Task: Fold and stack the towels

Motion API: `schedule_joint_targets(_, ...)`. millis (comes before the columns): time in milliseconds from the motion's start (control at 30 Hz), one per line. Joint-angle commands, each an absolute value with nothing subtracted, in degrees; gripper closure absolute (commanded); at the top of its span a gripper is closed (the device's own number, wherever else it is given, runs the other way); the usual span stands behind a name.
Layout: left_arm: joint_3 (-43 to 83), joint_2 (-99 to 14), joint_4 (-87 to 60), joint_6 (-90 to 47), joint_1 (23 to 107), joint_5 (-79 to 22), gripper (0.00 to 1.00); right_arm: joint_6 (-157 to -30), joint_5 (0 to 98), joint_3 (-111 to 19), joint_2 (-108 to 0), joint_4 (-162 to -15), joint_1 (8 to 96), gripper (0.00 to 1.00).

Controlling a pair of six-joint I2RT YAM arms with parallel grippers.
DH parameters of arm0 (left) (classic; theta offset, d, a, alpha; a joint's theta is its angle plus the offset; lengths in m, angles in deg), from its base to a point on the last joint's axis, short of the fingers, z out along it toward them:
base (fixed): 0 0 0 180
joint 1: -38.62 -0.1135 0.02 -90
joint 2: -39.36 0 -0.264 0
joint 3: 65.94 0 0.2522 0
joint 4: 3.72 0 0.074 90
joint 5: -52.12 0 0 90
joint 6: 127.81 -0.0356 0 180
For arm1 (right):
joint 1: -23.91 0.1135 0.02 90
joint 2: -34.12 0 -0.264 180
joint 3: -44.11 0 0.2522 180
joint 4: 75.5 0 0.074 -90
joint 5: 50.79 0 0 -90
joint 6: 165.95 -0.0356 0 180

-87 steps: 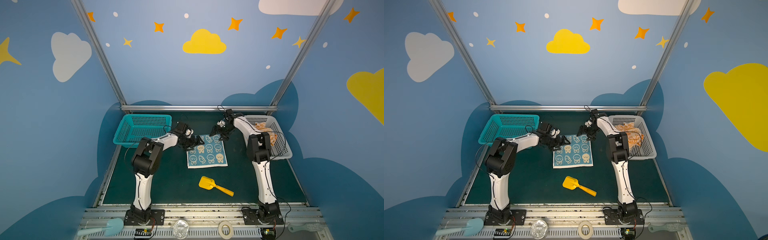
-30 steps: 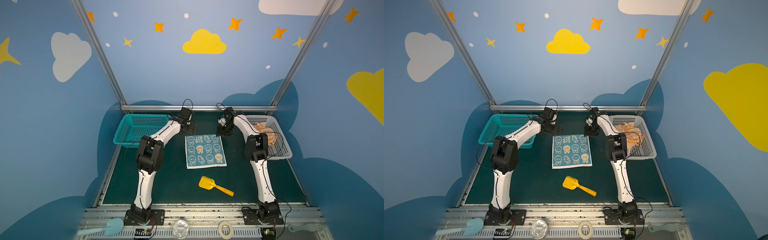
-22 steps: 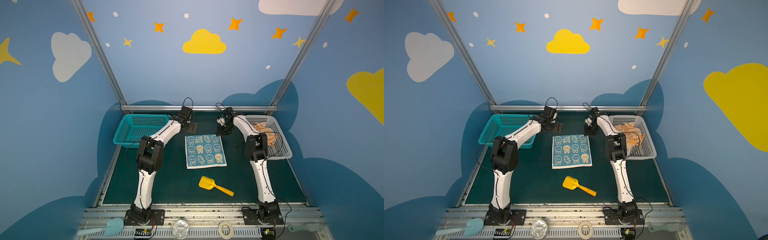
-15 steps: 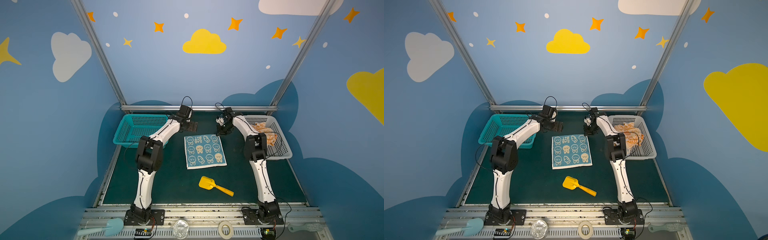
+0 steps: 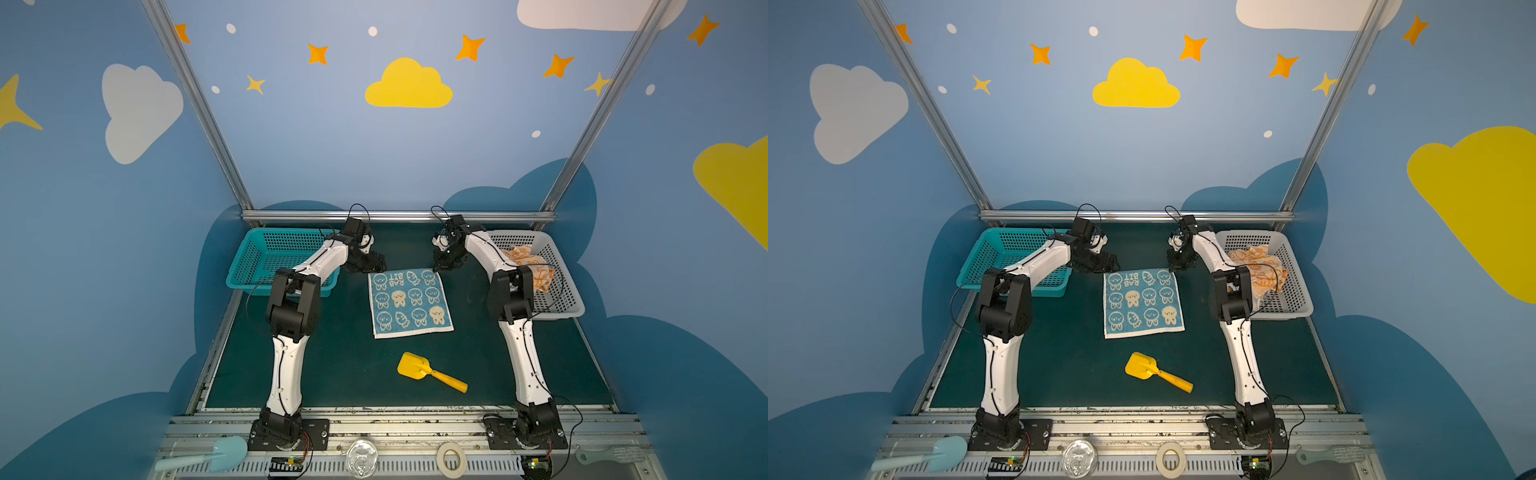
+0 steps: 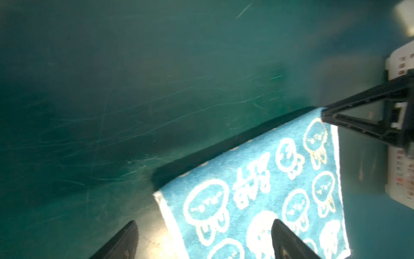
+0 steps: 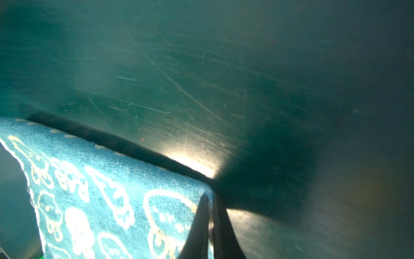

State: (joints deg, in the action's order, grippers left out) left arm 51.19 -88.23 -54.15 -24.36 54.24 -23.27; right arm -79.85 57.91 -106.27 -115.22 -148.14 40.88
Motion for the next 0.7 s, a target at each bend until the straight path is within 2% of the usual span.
schedule_joint_targets(0,51.7,-90.8,-56.3,-24.4,54.1,-21.2,0.12,-80.2,57.5,-105.7,-116.5,-151.5,41.2,0.92)
schedule_joint_targets(667,51.9,-92.9,-50.9,-24.7,53.8,-26.3,0.38,-80.2,58.1,-103.0,-115.1,-150.9,41.2,0.93)
